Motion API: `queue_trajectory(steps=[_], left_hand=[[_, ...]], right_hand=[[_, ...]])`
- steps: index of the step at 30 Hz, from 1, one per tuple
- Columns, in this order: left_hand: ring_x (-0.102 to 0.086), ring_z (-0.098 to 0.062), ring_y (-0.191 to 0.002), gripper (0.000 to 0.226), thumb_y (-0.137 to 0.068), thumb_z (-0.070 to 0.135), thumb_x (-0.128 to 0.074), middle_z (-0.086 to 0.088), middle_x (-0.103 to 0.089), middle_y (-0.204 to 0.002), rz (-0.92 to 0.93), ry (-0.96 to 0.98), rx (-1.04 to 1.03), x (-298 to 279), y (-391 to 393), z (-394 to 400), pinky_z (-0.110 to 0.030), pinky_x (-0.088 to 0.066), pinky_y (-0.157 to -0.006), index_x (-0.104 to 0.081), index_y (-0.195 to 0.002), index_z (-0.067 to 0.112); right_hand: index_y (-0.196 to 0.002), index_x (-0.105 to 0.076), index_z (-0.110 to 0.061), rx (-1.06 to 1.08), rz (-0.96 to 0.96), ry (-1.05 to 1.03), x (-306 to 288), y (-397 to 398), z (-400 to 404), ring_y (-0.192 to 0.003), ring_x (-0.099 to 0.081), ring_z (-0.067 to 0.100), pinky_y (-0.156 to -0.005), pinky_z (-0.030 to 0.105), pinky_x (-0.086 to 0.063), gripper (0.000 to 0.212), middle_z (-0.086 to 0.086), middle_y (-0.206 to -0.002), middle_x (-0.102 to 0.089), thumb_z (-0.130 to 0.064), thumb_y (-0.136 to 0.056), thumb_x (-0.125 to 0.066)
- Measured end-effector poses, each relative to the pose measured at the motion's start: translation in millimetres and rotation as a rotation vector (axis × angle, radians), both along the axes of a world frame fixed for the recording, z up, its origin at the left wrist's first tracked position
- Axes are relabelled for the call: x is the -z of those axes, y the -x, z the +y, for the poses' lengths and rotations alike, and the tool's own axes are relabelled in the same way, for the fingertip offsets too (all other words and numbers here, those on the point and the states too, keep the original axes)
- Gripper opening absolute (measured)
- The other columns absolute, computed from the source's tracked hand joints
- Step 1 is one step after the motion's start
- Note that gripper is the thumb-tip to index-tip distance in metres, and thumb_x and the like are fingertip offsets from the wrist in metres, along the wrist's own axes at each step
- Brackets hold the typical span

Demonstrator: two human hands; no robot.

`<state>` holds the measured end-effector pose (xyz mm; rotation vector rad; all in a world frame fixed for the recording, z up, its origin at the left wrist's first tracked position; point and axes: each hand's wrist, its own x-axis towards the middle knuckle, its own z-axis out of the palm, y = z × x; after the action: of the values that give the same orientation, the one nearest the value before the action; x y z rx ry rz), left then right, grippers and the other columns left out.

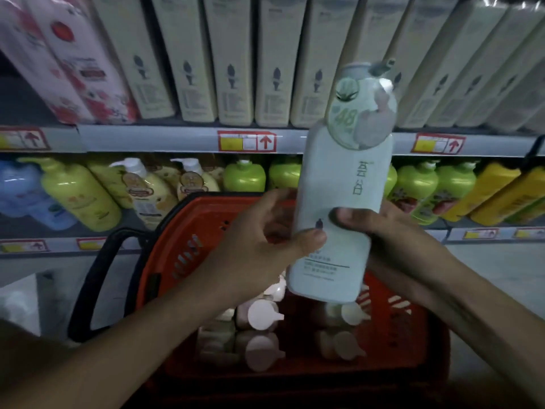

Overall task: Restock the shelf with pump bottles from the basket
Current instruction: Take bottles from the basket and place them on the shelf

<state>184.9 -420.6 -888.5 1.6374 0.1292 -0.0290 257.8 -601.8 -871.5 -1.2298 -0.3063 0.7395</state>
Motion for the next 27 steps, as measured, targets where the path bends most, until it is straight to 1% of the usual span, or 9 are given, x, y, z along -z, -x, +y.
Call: queue_trajectory(steps=[4,7,11,15,17,19,22,24,27], left_hand=[[-0.072,-0.015,-0.102,0.048,-0.084,0.012,-0.076,0.003,-0.075,-0.113,-0.062,0.023,-0.076,-20.2,7.4,7.7,-0.044,-0.060,-0.089,-0.060,-0.128,0.021],[-0.074,-0.014,-0.096,0.050,-0.081,0.015,-0.080,0.005,-0.077,-0.108,-0.122,-0.013,-0.158,-43.5,11.8,18.3,-0.044,-0.061,-0.086,-0.061,-0.126,0.026],[-0.073,-0.017,-0.101,0.060,-0.073,0.026,-0.080,0.005,-0.075,-0.114,-0.222,-0.021,-0.234,-84.1,9.7,37.7,-0.045,-0.060,-0.087,-0.059,-0.129,0.027],[-0.072,-0.007,-0.102,0.056,-0.083,0.015,-0.080,0.010,-0.073,-0.117,-0.335,-0.028,-0.267,-135.2,-3.2,60.1,-0.029,-0.061,-0.082,-0.057,-0.132,0.026],[-0.070,-0.003,-0.103,0.055,-0.082,0.014,-0.080,0.012,-0.072,-0.117,-0.381,-0.063,-0.242,-165.3,-15.5,76.0,-0.023,-0.058,-0.083,-0.056,-0.128,0.030],[-0.068,-0.002,-0.106,0.053,-0.082,0.012,-0.080,0.016,-0.072,-0.116,-0.418,-0.131,-0.224,-197.6,-29.1,93.2,-0.026,-0.057,-0.090,-0.056,-0.122,0.037],[-0.066,-0.001,-0.110,0.055,-0.083,0.010,-0.079,0.018,-0.070,-0.117,-0.531,-0.241,-0.266,-245.0,-51.3,118.9,-0.027,-0.057,-0.091,-0.053,-0.119,0.042],[-0.062,0.001,-0.116,0.057,-0.084,0.012,-0.077,0.019,-0.066,-0.124,-0.608,-0.319,-0.309,-274.1,-67.9,133.8,-0.032,-0.056,-0.097,-0.050,-0.124,0.042],[-0.056,0.002,-0.122,0.061,-0.086,0.012,-0.074,0.021,-0.061,-0.128,-0.668,-0.391,-0.379,-303.5,-102.0,156.6,-0.035,-0.053,-0.102,-0.044,-0.127,0.046]], right_hand=[[-0.135,-0.052,-0.001,0.018,-0.072,0.016,-20.9,1.3,13.1,-0.117,-0.064,0.037,-0.094,0.044,-0.057,0.050,0.020,-0.128,-0.067,-0.006,-0.086,-0.064],[-0.135,-0.050,0.000,0.087,-0.154,0.053,-46.5,2.0,25.7,-0.119,-0.064,0.037,-0.100,0.049,-0.053,0.053,0.017,-0.127,-0.068,-0.005,-0.085,-0.067],[-0.128,-0.061,-0.010,0.121,-0.340,0.085,-96.1,0.6,49.1,-0.112,-0.069,0.031,-0.094,0.045,-0.057,0.046,0.011,-0.122,-0.072,-0.010,-0.084,-0.071],[-0.121,-0.067,-0.017,0.190,-0.528,0.084,-151.3,-7.7,74.3,-0.108,-0.071,0.022,-0.095,0.048,-0.056,0.048,0.002,-0.117,-0.074,-0.022,-0.075,-0.078],[-0.118,-0.069,-0.019,0.224,-0.623,0.051,-180.2,-16.1,86.7,-0.106,-0.072,0.018,-0.094,0.043,-0.057,0.048,-0.002,-0.114,-0.076,-0.019,-0.072,-0.079],[-0.117,-0.070,-0.021,0.224,-0.716,0.005,-208.8,-25.3,99.7,-0.106,-0.072,0.013,-0.091,0.033,-0.059,0.050,-0.005,-0.112,-0.076,-0.014,-0.069,-0.080],[-0.116,-0.069,-0.023,0.213,-0.850,-0.051,-252.4,-47.8,122.8,-0.102,-0.072,0.009,-0.080,0.021,-0.058,0.049,-0.007,-0.109,-0.077,-0.007,-0.071,-0.080],[-0.119,-0.067,-0.026,0.209,-0.927,-0.074,-278.8,-64.9,142.0,-0.101,-0.072,0.005,-0.079,0.020,-0.058,0.050,-0.010,-0.109,-0.076,-0.006,-0.076,-0.079],[-0.123,-0.064,-0.026,0.214,-1.011,-0.093,-302.5,-100.5,173.4,-0.106,-0.070,0.007,-0.086,0.025,-0.058,0.050,-0.010,-0.114,-0.075,-0.008,-0.079,-0.079]])
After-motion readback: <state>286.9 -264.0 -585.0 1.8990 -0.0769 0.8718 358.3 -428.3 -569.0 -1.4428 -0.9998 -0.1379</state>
